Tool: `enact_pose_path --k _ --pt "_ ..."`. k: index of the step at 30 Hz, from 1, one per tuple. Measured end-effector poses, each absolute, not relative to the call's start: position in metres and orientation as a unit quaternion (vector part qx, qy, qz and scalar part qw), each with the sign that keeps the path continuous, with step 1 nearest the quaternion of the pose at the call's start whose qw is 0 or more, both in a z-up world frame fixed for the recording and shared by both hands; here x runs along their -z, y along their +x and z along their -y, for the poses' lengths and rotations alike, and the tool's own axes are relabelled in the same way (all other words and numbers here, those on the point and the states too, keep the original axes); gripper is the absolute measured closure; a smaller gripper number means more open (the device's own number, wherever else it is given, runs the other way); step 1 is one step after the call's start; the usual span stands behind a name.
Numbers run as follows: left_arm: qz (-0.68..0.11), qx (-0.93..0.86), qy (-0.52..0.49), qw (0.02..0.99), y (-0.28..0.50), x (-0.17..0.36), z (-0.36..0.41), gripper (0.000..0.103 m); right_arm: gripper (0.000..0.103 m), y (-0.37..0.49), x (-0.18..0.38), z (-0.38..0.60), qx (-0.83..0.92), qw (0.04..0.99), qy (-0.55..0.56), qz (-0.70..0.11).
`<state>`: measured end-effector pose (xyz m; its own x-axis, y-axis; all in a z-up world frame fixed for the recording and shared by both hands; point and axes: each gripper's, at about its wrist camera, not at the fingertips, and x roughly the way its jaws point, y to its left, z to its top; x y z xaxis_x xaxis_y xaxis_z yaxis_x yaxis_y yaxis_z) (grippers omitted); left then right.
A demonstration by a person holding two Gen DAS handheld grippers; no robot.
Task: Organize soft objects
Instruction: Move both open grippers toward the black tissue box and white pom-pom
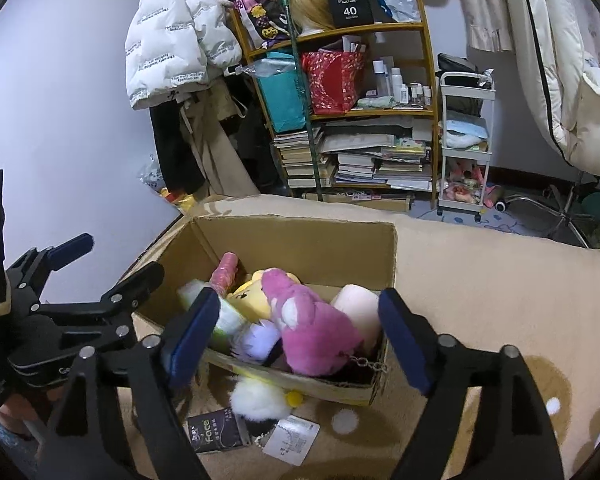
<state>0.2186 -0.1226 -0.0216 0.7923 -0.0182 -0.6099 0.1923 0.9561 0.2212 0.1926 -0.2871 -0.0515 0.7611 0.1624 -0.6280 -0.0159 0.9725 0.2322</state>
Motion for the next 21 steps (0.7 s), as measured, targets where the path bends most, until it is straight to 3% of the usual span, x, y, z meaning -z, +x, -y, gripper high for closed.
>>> enact_pose_path --k 6,9,21 --pt "-0.316 0.059 0.122 0.939 0.196 0.003 0.103 0.001 0.012 0.177 0.041 0.287 -0.033 0.931 0.104 -0.349" --pt "-0.309 0.051 0.114 0.943 0.183 -0.004 0.092 0.0 0.0 0.166 0.036 0.287 -0.029 0.93 0.109 -0.348" --pt "-0.346 0.043 0.112 0.931 0.121 0.009 0.068 0.0 0.0 0.119 0.032 0.272 -0.036 0.927 0.098 -0.36"
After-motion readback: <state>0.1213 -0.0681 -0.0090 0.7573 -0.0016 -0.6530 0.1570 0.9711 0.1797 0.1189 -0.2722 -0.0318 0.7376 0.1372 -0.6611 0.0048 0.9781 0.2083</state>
